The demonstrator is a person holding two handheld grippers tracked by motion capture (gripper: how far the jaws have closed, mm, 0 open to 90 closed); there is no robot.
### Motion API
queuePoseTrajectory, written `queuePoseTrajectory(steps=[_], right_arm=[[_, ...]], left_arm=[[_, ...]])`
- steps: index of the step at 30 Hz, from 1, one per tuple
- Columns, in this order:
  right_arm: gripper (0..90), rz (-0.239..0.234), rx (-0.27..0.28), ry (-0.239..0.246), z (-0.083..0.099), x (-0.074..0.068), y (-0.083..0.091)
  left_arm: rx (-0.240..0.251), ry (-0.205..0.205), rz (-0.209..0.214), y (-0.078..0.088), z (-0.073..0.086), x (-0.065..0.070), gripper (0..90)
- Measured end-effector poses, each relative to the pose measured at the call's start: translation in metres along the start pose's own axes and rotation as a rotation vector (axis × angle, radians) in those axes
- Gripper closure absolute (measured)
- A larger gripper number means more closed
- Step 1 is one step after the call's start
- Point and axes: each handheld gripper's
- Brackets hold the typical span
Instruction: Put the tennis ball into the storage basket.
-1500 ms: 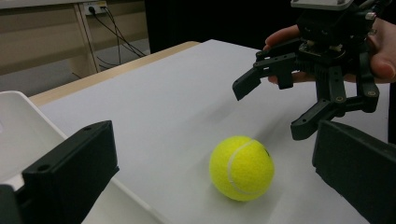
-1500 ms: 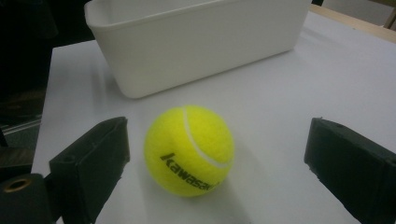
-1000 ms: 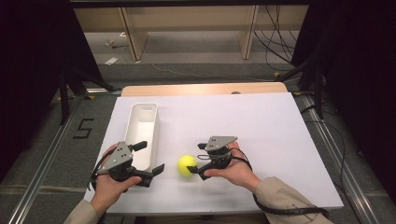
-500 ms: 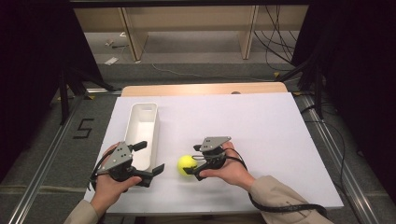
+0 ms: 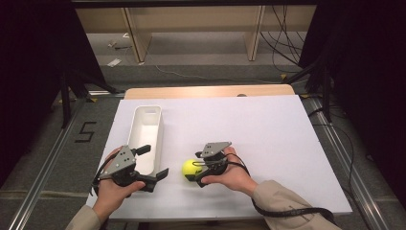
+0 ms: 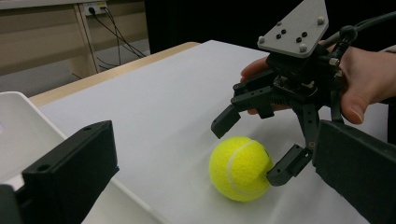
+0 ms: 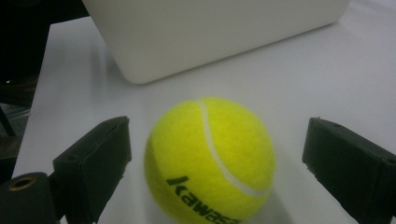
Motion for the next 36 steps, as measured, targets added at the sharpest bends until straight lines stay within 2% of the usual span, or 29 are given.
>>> queuePoseTrajectory(steps=[27,31,33,36], right_arm=[[16.7,-0.003,-0.047,0.003,0.003,-0.001,-0.017],[19.6,-0.004,-0.057,0.002,0.004,-0.002,-0.019],[24.1,-0.003,-0.047,0.007,0.004,-0.002,-0.019],[24.6,-0.006,-0.049,0.008,0.003,-0.001,-0.019]], left_arm=[[0.003,0.001,0.001,0.000,0.000,0.000,0.0],[0.004,0.002,0.002,0.000,0.000,0.000,0.0],[0.005,-0.001,0.003,0.001,0.000,0.000,0.0],[0.005,0.003,0.002,0.001,0.000,0.000,0.0]])
Point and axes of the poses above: each handheld gripper's, and its own axes: y roughly backward along the jaws, z roughly out of its underside, x roughly to its right, and after that the axes turned 15 degrees about -y, right-handed
